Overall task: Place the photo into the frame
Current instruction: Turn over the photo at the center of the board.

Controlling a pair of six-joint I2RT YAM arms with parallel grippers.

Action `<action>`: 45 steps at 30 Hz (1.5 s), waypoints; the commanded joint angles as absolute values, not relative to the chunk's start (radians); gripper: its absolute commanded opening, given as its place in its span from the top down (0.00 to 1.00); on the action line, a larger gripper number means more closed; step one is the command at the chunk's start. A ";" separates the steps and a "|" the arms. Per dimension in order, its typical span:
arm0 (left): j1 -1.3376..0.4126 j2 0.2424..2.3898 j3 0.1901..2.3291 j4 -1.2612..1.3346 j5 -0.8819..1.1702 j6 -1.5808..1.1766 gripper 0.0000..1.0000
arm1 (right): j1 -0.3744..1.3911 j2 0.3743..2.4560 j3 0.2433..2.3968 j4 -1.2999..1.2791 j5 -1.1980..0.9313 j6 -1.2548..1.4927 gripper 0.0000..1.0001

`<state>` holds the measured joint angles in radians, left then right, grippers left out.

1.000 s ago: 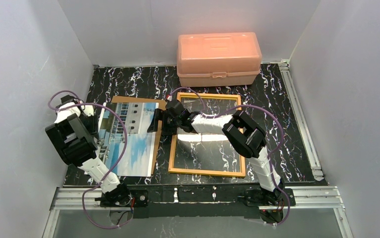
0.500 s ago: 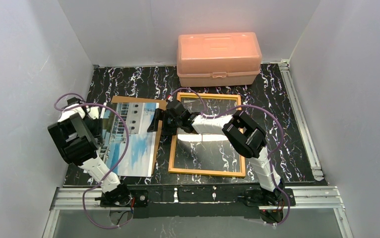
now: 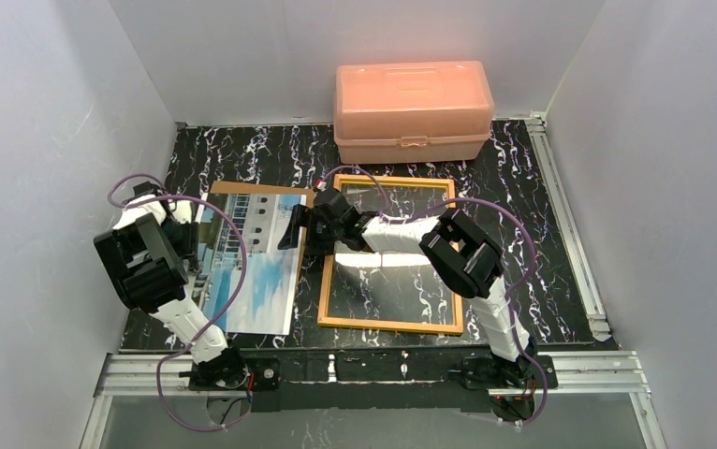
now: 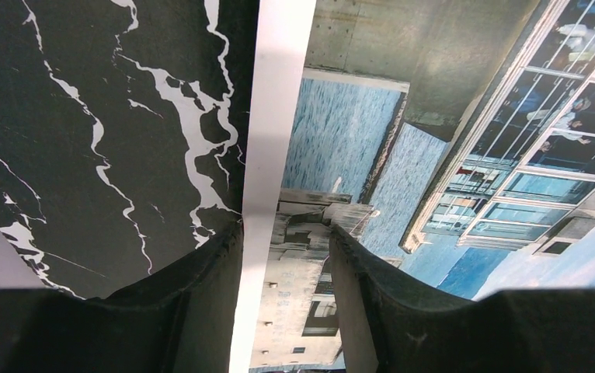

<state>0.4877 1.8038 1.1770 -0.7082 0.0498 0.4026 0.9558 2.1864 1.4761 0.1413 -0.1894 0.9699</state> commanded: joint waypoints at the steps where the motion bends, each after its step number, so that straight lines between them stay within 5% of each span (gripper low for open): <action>1: 0.464 1.782 1.188 -0.812 0.215 0.349 0.59 | 0.971 2.203 1.457 0.057 -0.212 0.966 0.07; 27: 0.452 1.810 1.175 -0.830 0.258 0.347 0.64 | 0.914 2.079 1.349 0.207 -0.279 1.025 0.07; 39: 0.453 1.815 1.161 -0.822 0.245 0.361 0.64 | 0.887 2.046 1.149 0.672 -0.382 1.293 0.06; 45: 0.452 1.819 1.157 -0.821 0.242 0.368 0.64 | 0.889 2.040 1.172 0.686 -0.390 1.301 0.05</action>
